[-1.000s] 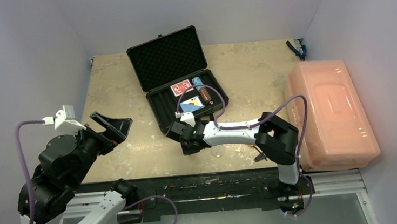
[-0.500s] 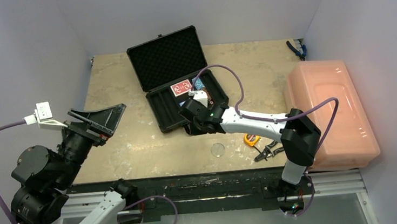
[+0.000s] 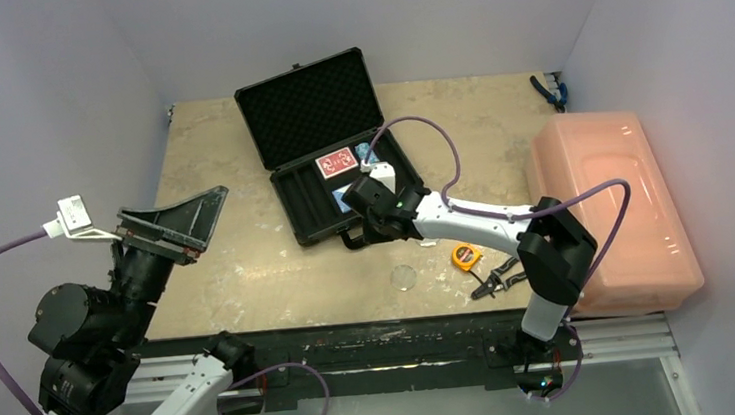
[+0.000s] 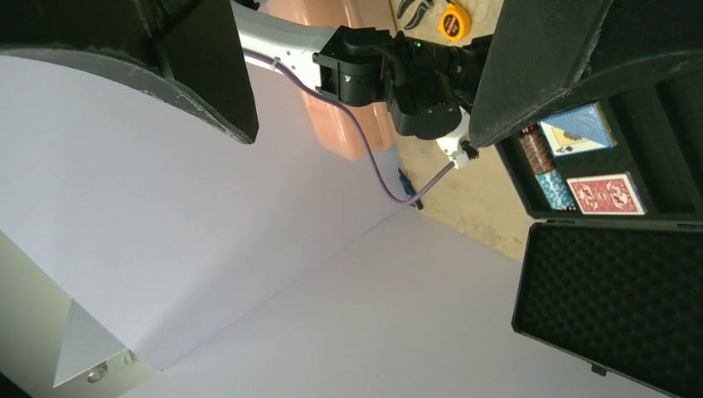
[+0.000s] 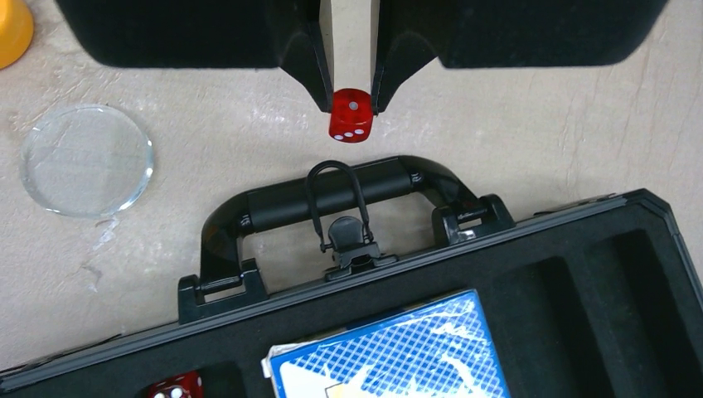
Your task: Pack up texas hold em set
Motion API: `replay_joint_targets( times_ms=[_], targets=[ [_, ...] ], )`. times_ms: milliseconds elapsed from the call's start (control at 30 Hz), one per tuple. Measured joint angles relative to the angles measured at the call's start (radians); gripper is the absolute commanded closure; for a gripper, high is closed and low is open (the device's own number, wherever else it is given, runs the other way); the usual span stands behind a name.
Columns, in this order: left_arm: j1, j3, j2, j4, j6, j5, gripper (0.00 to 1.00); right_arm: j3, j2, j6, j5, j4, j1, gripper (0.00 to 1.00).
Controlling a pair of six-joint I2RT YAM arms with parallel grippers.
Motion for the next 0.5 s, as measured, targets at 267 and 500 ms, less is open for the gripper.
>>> replay_joint_targets(
  times_ms=[267, 500],
  targets=[
    [0.0, -0.08, -0.033, 0.097, 0.005, -0.028, 0.0, -0.004, -0.013, -0.026, 0.0, 0.004, -0.037, 0.95],
    [0.0, -0.13, -0.022, 0.056, 0.001, -0.092, 0.0, -0.005, -0.054, -0.054, 0.001, 0.005, -0.061, 0.95]
  ],
)
